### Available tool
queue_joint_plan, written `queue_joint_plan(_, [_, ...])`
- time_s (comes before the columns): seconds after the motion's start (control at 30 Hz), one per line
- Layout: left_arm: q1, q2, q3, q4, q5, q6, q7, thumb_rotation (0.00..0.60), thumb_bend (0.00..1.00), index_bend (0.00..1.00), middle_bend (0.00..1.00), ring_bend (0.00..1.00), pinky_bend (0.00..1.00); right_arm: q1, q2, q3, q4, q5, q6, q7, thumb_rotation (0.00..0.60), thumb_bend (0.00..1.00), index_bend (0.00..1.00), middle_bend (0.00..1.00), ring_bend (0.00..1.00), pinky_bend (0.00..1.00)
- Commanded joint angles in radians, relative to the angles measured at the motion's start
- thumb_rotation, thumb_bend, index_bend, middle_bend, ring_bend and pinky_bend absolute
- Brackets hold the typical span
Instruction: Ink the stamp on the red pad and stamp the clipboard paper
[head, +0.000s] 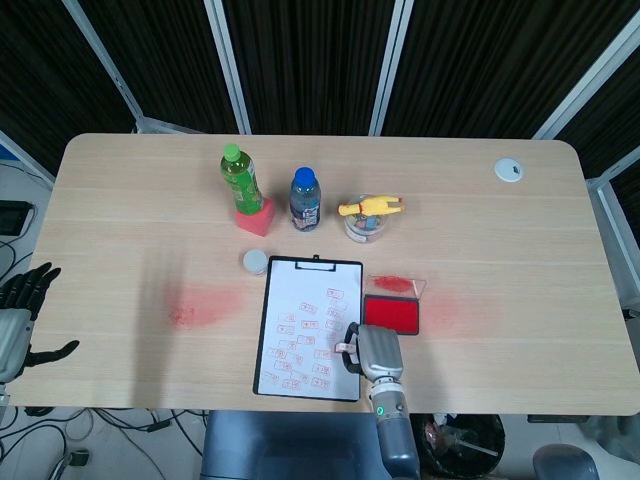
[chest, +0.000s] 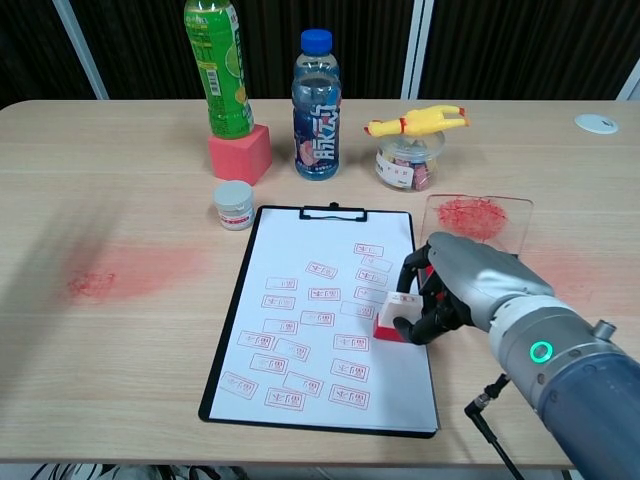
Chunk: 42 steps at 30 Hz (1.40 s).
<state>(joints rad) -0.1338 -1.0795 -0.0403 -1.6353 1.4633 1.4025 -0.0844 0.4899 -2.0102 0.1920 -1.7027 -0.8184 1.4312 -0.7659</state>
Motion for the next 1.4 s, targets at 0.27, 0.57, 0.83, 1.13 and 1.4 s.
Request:
queue_joint_plan(0.27, [-0.001, 0.000, 0.000, 0.000, -0.001, -0.002, -0.001, 0.600, 0.04, 0.00, 0.00, 0.00, 0.00, 0.000, -0.010, 0.012, 0.013, 0.009, -0.008, -0.005, 0.600, 0.60, 0.96, 0.80, 0.88, 0.87])
queue_joint_plan(0.57, [-0.001, 0.001, 0.000, -0.001, -0.001, -0.002, -0.002, 0.600, 0.04, 0.00, 0.00, 0.00, 0.00, 0.002, -0.024, 0.021, 0.022, 0.008, -0.011, -0.009, 0.600, 0.60, 0.96, 0.80, 0.88, 0.87])
queue_joint_plan(0.83, [-0.001, 0.002, 0.000, -0.002, -0.001, -0.003, -0.004, 0.600, 0.04, 0.00, 0.00, 0.00, 0.00, 0.010, -0.039, 0.035, 0.026, -0.001, -0.011, -0.013, 0.600, 0.60, 0.96, 0.80, 0.88, 0.87])
queue_joint_plan(1.13, [-0.002, 0.002, 0.000, -0.002, 0.000, -0.004, -0.005, 0.600, 0.04, 0.00, 0.00, 0.00, 0.00, 0.009, -0.056, 0.034, 0.048, -0.002, -0.015, -0.010, 0.600, 0.60, 0.96, 0.80, 0.88, 0.87])
queue_joint_plan(1.4, [-0.002, 0.003, 0.001, -0.003, 0.001, -0.003, -0.007, 0.600, 0.04, 0.00, 0.00, 0.00, 0.00, 0.007, -0.068, 0.024, 0.072, -0.002, -0.020, -0.014, 0.600, 0.60, 0.96, 0.80, 0.88, 0.87])
